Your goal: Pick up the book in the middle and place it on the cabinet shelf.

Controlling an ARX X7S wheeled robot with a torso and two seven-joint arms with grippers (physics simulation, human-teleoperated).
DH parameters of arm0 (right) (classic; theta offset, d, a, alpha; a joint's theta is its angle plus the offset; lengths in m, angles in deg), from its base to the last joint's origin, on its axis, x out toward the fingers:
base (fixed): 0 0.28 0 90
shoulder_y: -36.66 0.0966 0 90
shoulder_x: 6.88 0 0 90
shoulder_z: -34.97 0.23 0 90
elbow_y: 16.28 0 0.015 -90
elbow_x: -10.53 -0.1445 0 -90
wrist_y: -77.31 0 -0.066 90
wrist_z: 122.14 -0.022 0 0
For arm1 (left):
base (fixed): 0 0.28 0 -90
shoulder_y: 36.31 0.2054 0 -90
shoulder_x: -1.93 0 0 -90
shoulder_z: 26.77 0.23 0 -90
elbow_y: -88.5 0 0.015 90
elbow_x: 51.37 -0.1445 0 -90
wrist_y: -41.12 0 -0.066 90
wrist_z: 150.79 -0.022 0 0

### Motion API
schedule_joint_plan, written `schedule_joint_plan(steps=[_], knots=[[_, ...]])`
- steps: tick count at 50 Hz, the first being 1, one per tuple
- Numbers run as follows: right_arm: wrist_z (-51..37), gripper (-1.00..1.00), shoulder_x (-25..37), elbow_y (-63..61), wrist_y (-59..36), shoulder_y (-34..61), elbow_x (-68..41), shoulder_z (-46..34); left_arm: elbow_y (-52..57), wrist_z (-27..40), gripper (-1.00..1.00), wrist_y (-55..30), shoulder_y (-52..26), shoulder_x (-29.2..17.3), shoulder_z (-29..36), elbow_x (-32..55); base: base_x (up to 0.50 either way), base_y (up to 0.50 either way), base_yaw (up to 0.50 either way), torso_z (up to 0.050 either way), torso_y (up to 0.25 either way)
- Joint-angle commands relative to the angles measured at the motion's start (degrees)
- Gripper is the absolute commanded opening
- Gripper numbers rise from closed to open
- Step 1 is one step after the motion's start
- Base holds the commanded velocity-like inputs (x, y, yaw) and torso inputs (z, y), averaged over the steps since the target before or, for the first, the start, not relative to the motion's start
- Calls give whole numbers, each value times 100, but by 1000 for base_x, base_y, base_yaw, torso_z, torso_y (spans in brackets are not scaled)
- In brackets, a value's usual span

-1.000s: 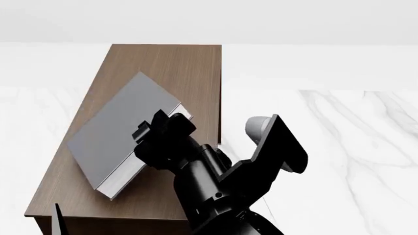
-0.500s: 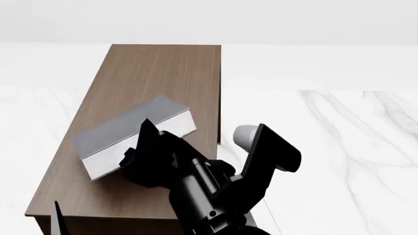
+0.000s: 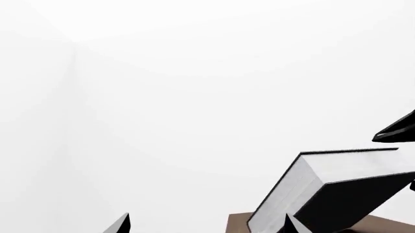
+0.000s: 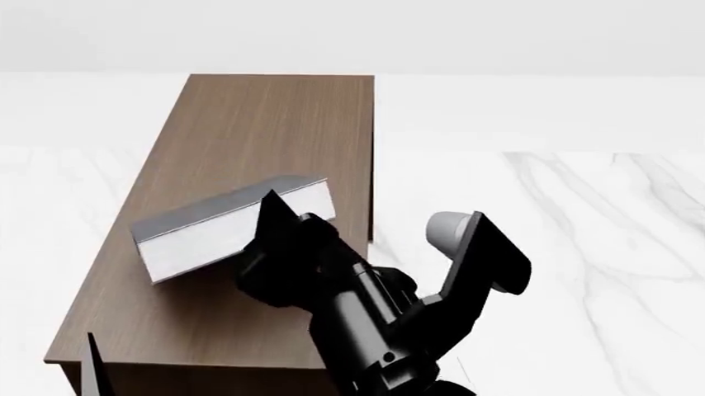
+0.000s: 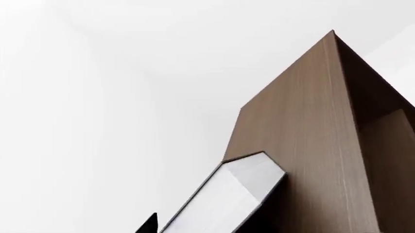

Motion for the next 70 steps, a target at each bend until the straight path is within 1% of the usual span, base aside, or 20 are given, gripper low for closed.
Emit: schedule_joint_plan(steps=[1,9,28,41,45,50,52,57,59,60,62,64,68,70], knots=[[-714,100,439,161,-72,-271,860,492,37,-106,100,-8,-9,92,-129,-89,0,0,0,0,0],[-779,100,638,-54,-26,-385,864,615,8,-91,100,13,-14,92,-115,-105,0,0,0,0,0],[-727,100,844,-97,52,-569,897,729,-38,-70,100,46,-26,79,-82,-118,0,0,0,0,0],[-733,100,1106,-148,171,-725,855,981,19,-34,100,26,-2,70,-83,-150,0,0,0,0,0],[-724,100,1199,-245,250,-802,1019,1046,52,-20,100,13,0,64,-93,-168,0,0,0,0,0],[-607,100,1344,-274,443,-980,1549,1114,90,-3,100,-2,-6,51,-118,-155,0,0,0,0,0],[-520,100,1438,-277,553,-1140,2052,1063,104,11,100,-9,-9,47,-132,-171,0,0,0,0,0],[-281,100,1636,-72,800,-1603,2798,1014,137,30,100,-35,-32,35,-168,-148,0,0,0,0,0],[-176,100,1629,62,1074,-1802,3297,1000,178,47,100,-51,-31,28,-192,-157,0,0,0,0,0],[-152,100,1606,138,1336,-1928,3762,1003,194,54,100,-58,-32,26,-201,-158,0,0,0,0,0],[30,100,1550,195,1750,-2130,4151,1035,215,65,100,-64,-28,24,-210,-164,0,0,0,0,0],[103,100,1479,277,2056,-2280,4437,1072,221,70,100,-62,-28,25,-209,-168,0,0,0,0,0],[128,100,1390,389,2264,-2325,4675,1081,333,72,100,-122,-32,0,-252,-118,0,0,0,0,0],[165,100,1314,417,2561,-2384,4922,1139,466,103,100,-191,-57,-42,-370,12,0,0,0,0,0]])
